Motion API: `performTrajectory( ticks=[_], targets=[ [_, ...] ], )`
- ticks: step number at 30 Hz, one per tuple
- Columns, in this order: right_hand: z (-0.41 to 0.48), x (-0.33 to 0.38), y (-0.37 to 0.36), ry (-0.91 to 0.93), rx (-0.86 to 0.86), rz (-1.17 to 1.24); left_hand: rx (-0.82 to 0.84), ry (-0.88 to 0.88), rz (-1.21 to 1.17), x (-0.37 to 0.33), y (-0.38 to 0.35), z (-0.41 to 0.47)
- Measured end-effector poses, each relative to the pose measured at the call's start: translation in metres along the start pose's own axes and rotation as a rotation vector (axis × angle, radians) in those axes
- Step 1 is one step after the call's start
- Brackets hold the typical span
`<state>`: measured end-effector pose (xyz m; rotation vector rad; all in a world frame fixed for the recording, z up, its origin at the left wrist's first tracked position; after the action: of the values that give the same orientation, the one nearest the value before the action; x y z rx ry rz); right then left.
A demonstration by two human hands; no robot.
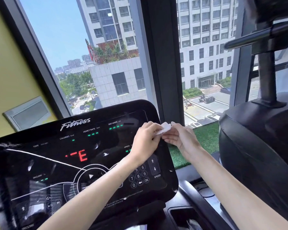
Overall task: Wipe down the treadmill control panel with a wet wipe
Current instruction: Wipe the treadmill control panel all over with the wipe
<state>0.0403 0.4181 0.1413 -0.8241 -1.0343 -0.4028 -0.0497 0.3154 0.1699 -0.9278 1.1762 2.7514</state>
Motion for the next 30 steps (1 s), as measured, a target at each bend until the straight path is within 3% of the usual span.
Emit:
performTrajectory(
  ticks=[2, 4, 6, 7, 8, 9, 11, 17, 18, 21, 22, 25, 26, 27, 30],
  targets=[
    [0.002, -0.003, 0.006, 0.100, -0.025, -0.222, 0.084, 0.381, -0.497, 0.002, 0.011, 0.012],
    [0.001, -0.010, 0.011, 0.245, -0.026, -0.556, -0.073, 0.532, -0.687, 0.006, 0.030, 0.031],
    [-0.006, -0.021, 0.009, 0.355, 0.022, -0.779, -0.360, 0.339, -0.349, 0.005, 0.053, 0.048],
    [-0.009, -0.028, 0.007, 0.395, 0.054, -0.829, -0.487, 0.136, -0.062, 0.001, 0.060, 0.054],
    [-0.013, -0.036, 0.005, 0.415, 0.086, -0.855, -0.490, -0.092, 0.217, -0.003, 0.058, 0.058],
    [-0.018, -0.042, 0.004, 0.429, 0.110, -0.865, -0.440, -0.283, 0.463, -0.003, 0.052, 0.061],
    [-0.023, -0.050, 0.003, 0.452, 0.144, -0.869, -0.305, -0.447, 0.739, 0.003, 0.033, 0.062],
    [-0.030, -0.063, 0.009, 0.527, 0.115, -0.832, 0.141, -0.703, 0.817, 0.016, 0.002, 0.020],
    [-0.032, -0.064, 0.011, 0.549, 0.113, -0.853, 0.122, -0.652, 0.817, 0.016, 0.007, 0.026],
    [-0.040, -0.071, 0.012, 0.616, 0.143, -0.949, -0.048, -0.288, 0.633, 0.013, 0.019, 0.044],
    [-0.044, -0.074, 0.012, 0.626, 0.158, -0.992, -0.014, -0.285, 0.627, 0.012, 0.012, 0.038],
    [-0.054, -0.080, 0.013, 0.654, 0.191, -1.125, 0.242, -0.600, 0.715, 0.015, -0.019, -0.002],
    [-0.055, -0.081, 0.014, 0.670, 0.207, -1.154, 0.287, -0.630, 0.709, 0.015, -0.019, -0.005],
    [-0.057, -0.083, 0.016, 0.683, 0.235, -1.176, 0.278, -0.585, 0.696, 0.014, -0.014, 0.002],
    [-0.059, -0.089, 0.021, 0.666, 0.340, -1.208, 0.013, -0.238, 0.535, 0.013, 0.005, 0.034]
  ],
)
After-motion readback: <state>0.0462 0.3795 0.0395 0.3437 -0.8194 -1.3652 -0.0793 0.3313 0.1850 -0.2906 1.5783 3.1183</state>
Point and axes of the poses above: each hand's wrist, its own z-axis towards the middle knuckle, its own y-axis out of the back of the hand, x = y × z, the point moved 3 cm from there along z, towards the middle knuckle, and after that the axes turned 13 degrees about y, right-handed, at the moved point
